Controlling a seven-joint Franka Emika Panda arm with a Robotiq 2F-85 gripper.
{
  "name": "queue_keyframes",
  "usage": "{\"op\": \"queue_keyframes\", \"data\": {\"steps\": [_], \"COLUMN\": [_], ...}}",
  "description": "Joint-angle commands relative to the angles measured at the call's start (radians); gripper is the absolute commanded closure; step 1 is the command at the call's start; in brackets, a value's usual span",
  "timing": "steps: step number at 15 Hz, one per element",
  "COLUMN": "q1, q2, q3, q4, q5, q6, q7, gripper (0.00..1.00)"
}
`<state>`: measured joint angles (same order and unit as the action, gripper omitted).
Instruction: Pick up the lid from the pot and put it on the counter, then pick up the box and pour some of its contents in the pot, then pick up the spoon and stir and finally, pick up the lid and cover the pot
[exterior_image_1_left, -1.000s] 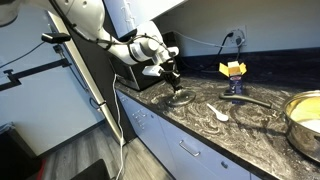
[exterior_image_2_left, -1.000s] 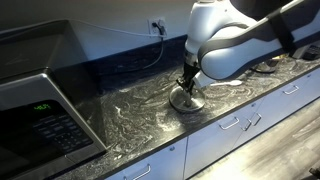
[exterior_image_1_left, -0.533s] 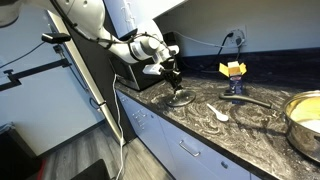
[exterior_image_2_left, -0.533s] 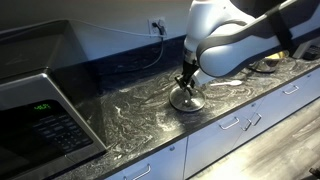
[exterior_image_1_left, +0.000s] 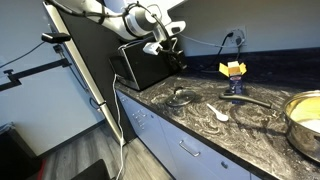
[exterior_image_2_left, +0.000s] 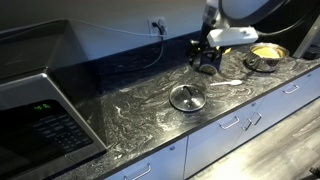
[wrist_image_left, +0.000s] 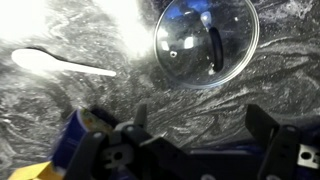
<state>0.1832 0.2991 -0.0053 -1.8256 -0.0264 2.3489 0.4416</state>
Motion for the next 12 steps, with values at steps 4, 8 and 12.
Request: {"op": "queue_keyframes", "data": {"steps": [4, 8, 12], "q1": [-0.087, -0.12, -0.162], "q2": [-0.293, -0.277, -0.223], "q3": [-0.056, -0.034, -0.059], "q4": [-0.157, -0.132, -0.07], "q5": [-0.053, -0.037, -0.014], "q6": [-0.099, -0.095, -0.152], "q7": [0.259, 0.216, 0.38], "gripper": [0.0, 0.0, 0.0]}}
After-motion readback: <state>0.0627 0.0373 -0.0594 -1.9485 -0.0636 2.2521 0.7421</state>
